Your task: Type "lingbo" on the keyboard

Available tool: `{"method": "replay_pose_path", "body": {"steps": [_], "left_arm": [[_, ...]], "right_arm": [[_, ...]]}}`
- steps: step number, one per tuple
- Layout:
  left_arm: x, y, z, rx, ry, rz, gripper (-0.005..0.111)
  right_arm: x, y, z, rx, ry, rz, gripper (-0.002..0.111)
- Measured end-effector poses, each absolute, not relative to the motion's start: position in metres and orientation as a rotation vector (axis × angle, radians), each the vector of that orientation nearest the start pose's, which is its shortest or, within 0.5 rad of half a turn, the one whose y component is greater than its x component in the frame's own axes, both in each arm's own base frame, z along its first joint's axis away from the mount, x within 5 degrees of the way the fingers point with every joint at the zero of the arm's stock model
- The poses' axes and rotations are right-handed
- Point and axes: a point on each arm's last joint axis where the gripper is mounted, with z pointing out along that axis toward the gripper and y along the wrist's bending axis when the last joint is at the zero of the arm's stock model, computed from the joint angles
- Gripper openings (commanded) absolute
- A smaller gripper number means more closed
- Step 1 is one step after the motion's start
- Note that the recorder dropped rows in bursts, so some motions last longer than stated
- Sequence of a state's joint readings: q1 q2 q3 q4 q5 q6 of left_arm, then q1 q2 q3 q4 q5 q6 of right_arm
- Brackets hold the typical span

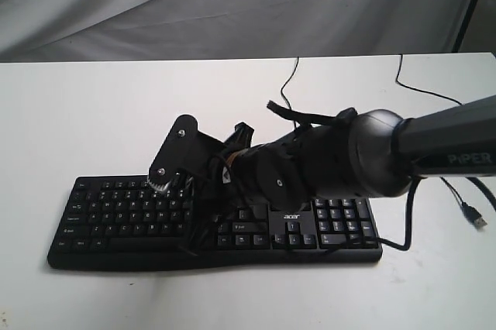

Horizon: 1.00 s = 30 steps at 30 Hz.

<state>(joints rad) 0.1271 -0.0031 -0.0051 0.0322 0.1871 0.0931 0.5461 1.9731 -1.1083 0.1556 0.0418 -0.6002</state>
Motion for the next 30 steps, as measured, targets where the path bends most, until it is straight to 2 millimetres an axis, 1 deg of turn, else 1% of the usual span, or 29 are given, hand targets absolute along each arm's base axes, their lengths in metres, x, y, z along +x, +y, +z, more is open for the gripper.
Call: {"method": "replay_pose_path", "body": {"steps": [5,8,13,30], "left_arm": [[0.055,0.008,0.198,-0.007,1.666,0.196,0.001],[0.055,0.008,0.198,-0.007,1.666,0.196,0.001],[0.055,0.008,0.198,-0.007,1.666,0.196,0.001],[0.055,0.008,0.198,-0.007,1.666,0.196,0.001]], "right_arm": [[0.347,0.206,0.142,-1.118,2.095,0.049,0.000],[0.348,0.206,0.130,-1.123,2.118,0.046,0.000],[0.349,0.206,0.120,-1.123,2.129,0.045,0.000],[0.351,0.206,0.120,-1.114,2.119,0.041,0.000]]}}
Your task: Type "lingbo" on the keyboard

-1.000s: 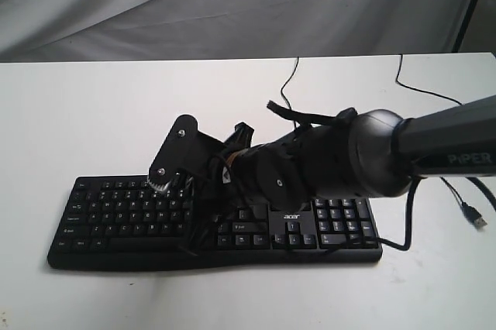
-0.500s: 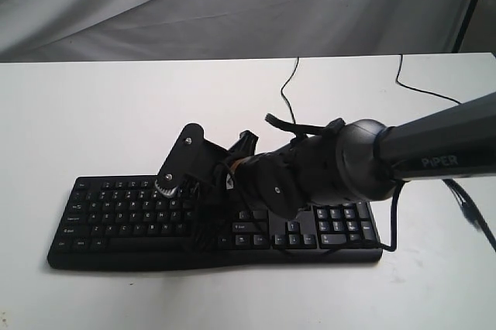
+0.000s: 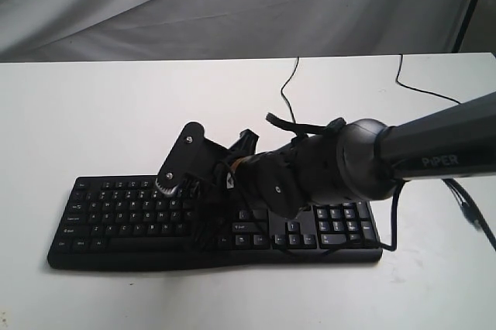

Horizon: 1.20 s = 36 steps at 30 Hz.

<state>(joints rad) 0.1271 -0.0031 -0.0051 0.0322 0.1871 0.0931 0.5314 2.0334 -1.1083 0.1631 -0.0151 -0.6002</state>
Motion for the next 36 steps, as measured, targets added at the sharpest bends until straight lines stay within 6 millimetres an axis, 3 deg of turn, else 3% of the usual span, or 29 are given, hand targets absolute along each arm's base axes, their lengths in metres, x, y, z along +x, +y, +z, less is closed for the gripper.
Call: {"method": "replay_pose_path", "body": {"steps": [15,20,30,36], "left_arm": [[0.055,0.008,0.198,-0.007,1.666,0.196,0.001],[0.055,0.008,0.198,-0.007,1.666,0.196,0.001],[0.055,0.008,0.198,-0.007,1.666,0.196,0.001],[0.055,0.008,0.198,-0.007,1.666,0.196,0.001]], "right_arm": [[0.350,0.207,0.120,-1.118,2.117,0.043,0.000],[0.350,0.207,0.107,-1.129,2.139,0.040,0.000],[0.350,0.207,0.107,-1.125,2.133,0.039,0.000],[0.350,0.207,0.123,-1.114,2.110,0.044,0.000]]}}
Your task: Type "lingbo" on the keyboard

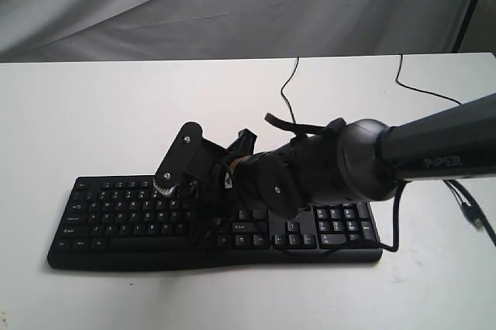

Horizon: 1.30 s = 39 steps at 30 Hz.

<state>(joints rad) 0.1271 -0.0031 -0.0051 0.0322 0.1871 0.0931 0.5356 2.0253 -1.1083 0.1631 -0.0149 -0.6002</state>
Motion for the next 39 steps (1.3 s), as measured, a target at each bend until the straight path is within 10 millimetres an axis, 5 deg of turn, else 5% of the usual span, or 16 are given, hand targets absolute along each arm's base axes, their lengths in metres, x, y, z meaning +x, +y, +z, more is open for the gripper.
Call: {"method": "replay_pose_path", "body": {"steps": [11,26,33,39], "left_arm": [[0.055,0.008,0.198,-0.007,1.666,0.196,0.001],[0.055,0.008,0.198,-0.007,1.666,0.196,0.001],[0.055,0.008,0.198,-0.007,1.666,0.196,0.001],[0.055,0.008,0.198,-0.007,1.666,0.196,0.001]], "right_arm": [[0.314,0.186,0.169,-1.081,2.048,0.045,0.000],[0.187,0.128,0.280,-0.928,1.722,0.137,0.000],[0.140,0.097,0.291,-0.861,1.595,0.153,0.000],[0.126,0.087,0.293,-0.843,1.559,0.158,0.000]]}}
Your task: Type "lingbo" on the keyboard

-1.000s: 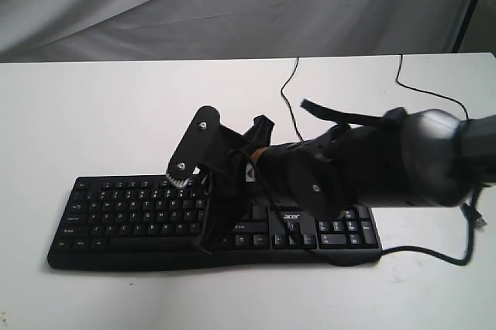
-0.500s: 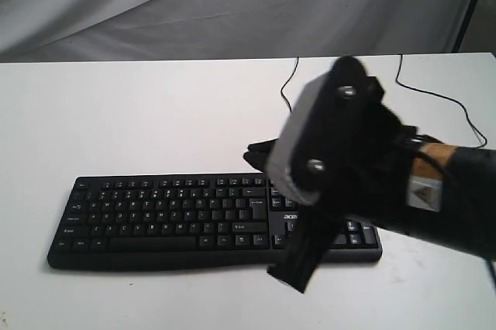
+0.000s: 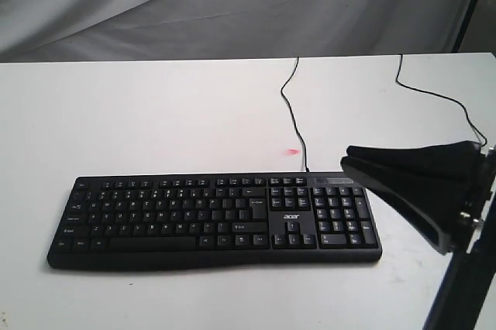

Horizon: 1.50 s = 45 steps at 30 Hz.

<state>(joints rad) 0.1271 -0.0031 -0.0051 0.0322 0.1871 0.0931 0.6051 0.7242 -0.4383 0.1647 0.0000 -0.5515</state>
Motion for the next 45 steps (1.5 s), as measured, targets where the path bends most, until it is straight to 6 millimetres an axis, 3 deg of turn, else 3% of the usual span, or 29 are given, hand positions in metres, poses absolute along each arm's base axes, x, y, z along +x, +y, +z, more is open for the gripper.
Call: {"method": "replay_pose_path", "body": {"steps": [13,21,31,35,45], "left_arm": [[0.055,0.008,0.198,-0.007,1.666,0.196,0.001],[0.055,0.008,0.198,-0.007,1.666,0.196,0.001],[0.055,0.008,0.198,-0.007,1.666,0.196,0.001],[0.055,0.008,0.198,-0.007,1.666,0.196,0.001],[0.055,0.008,0.198,-0.007,1.666,0.196,0.001]], "right_arm": [[0.120,0.082,0.294,-0.835,1.581,0.171,0.000],[0.096,0.045,0.280,-0.670,1.626,0.071,0.000],[0.057,0.009,0.242,-0.394,1.600,-0.158,0.000],[0.047,0.007,0.236,-0.363,1.627,-0.191,0.000],[0.046,0.007,0.232,-0.333,1.667,-0.161,0.000]]}}
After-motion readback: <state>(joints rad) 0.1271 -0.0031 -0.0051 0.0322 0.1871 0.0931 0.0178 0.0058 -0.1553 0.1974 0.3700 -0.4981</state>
